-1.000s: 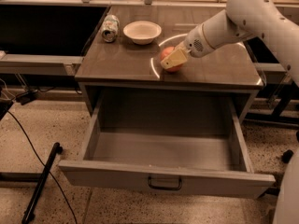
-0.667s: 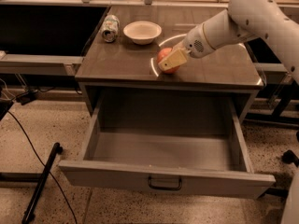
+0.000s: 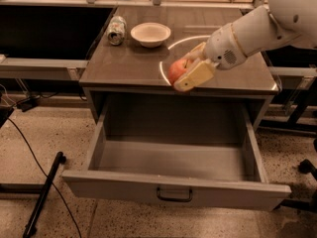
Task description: Place apple into top drawer
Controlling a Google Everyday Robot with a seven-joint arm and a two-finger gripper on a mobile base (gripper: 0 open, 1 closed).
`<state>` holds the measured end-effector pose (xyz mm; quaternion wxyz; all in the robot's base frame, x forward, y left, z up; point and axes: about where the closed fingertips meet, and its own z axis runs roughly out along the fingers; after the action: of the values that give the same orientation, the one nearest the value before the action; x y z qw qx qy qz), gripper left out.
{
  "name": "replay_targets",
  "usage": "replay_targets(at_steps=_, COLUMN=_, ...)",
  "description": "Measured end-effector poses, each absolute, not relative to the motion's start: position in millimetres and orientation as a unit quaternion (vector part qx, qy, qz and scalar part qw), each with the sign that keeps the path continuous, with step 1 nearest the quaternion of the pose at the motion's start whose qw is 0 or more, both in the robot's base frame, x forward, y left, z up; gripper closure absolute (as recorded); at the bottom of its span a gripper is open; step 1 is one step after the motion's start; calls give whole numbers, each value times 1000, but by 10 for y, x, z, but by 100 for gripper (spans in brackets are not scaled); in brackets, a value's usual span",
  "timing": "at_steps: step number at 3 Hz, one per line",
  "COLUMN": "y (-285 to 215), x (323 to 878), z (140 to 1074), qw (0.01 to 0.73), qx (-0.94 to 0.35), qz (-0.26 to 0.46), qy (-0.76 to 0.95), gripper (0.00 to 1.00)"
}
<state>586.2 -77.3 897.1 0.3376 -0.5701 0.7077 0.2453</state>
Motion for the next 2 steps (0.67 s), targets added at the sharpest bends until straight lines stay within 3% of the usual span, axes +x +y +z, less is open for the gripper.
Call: replay_targets(at_steps=2, y=-787, x=5852, z=8812, qw=373, qx=-562, qz=238, qy=699, gripper=100)
